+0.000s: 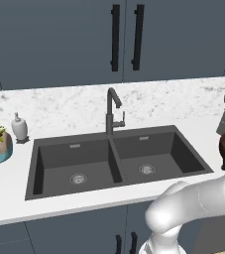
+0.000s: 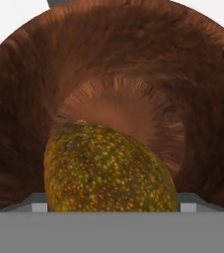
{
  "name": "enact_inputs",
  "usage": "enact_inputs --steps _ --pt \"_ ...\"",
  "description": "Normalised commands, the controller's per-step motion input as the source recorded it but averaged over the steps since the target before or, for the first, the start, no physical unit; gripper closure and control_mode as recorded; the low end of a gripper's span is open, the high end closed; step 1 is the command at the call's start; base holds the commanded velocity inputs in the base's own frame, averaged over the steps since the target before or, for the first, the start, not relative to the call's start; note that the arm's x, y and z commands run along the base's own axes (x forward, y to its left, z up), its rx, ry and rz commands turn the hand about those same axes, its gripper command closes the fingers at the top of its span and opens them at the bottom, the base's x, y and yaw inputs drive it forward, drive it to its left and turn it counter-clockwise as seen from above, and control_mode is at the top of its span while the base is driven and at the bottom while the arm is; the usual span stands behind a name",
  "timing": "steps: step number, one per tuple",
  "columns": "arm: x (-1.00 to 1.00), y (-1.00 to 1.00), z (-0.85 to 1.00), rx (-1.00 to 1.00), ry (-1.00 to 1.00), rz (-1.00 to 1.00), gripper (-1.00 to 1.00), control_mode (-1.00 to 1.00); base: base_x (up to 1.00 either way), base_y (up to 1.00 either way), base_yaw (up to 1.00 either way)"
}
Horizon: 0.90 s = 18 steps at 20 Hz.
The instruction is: Pick the avocado from the sink and place it in the bowl. Then pick the bowl and place it in the microwave. Then close the microwave door and press the start button.
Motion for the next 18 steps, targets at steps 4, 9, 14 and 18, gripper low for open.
enact_inputs --steps 4,9,14,18 --pt "0.00 0.02 -0.23 -0.01 0.00 0.00 -1.00 -1.00 0.00 0.00 0.00" --pt "0.16 0.00 -0.01 0.00 0.00 0.00 -1.00 -1.00 0.00 0.00 0.00" --pt "-0.02 0.01 0.06 0.00 -0.01 0.00 -1.00 -1.00 0.00 0.00 0.00" --pt "-0.14 0.15 0.37 -0.01 -0.06 0.00 -1.00 -1.00 0.00 0.00 0.00"
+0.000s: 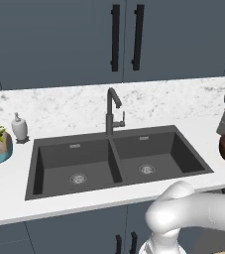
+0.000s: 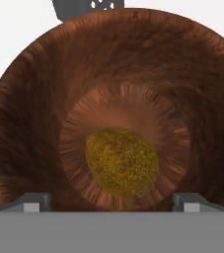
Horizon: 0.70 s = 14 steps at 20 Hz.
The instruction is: Pick the avocado from the sink and place it in the bowl. Then pick the bowl and place it in the microwave. Then close the microwave door and press the start button.
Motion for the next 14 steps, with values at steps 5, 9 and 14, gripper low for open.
enact_inputs --steps 5,9,14 --pt "-0.08 0.44 0.38 -0.10 -0.05 0.03 -1.00 -1.00 0.00 0.00 0.00" --pt "0.06 0.34 0.02 -0.11 0.03 0.07 -1.00 -1.00 0.00 0.00 0.00" --pt "0.16 0.06 0.01 -0.03 0.06 0.11 -1.00 -1.00 0.00 0.00 0.00"
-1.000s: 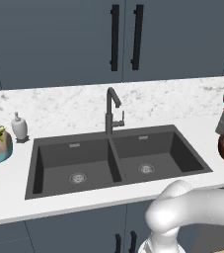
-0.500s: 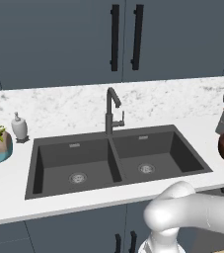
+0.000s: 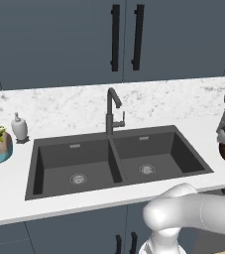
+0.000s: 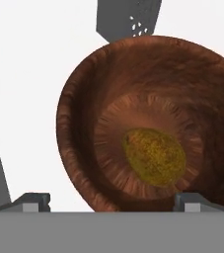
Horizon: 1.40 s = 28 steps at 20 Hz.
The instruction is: Pick the avocado from the sink and place it in the bowl. Then pick the bowl and place it in the microwave. Then close the microwave door and press the start button.
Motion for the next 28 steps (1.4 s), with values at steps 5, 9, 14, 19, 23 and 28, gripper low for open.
enact_inputs --steps 5,9,14,19,23,28 --pt "0.26 0.00 0.00 0.00 0.08 0.12 -1.00 -1.00 0.00 0.00 0.00" --pt "0.23 0.00 0.00 0.00 0.11 0.06 -1.00 -1.00 0.00 0.00 0.00" --pt "0.08 0.00 0.00 0.00 0.05 0.03 -1.00 -1.00 0.00 0.00 0.00" --pt "0.00 0.07 -0.05 -0.01 0.03 0.00 -1.00 -1.00 0.00 0.00 0.00" --pt "0.03 0.07 -0.19 0.00 0.02 0.00 -1.00 -1.00 0.00 0.00 0.00" --pt "0.10 0.01 -0.17 0.00 0.03 0.01 -1.00 -1.00 0.00 0.00 0.00"
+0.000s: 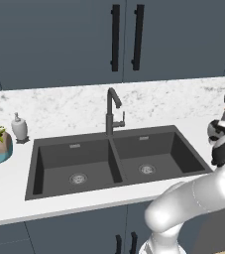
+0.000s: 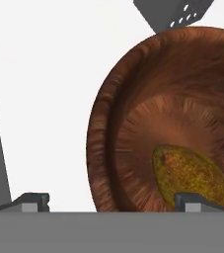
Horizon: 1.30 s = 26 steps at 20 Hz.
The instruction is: Pick the avocado from the sink and place it in the bowl. Then pick the bowl and place it in the microwave. Then close the microwave door and press the start button.
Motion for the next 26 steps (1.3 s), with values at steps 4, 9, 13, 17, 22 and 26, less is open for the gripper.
enact_inputs --steps 4,9,13,17,22,26 --pt "0.10 0.00 -0.19 0.00 0.03 0.01 -1.00 -1.00 0.00 0.00 0.00" --pt "0.02 0.00 -0.22 0.00 0.04 0.01 1.00 -1.00 0.00 0.00 0.00" --pt "0.00 0.00 -0.18 0.00 0.04 0.02 1.00 -1.00 0.00 0.00 0.00" --pt "0.00 0.00 -0.21 0.00 0.10 0.03 1.00 -1.00 0.00 0.00 0.00" --pt "0.00 0.03 -0.03 0.00 0.08 0.00 1.00 -1.00 0.00 0.00 0.00" --pt "-0.11 0.00 0.06 0.00 -0.06 0.00 1.00 -1.00 0.00 0.00 0.00"
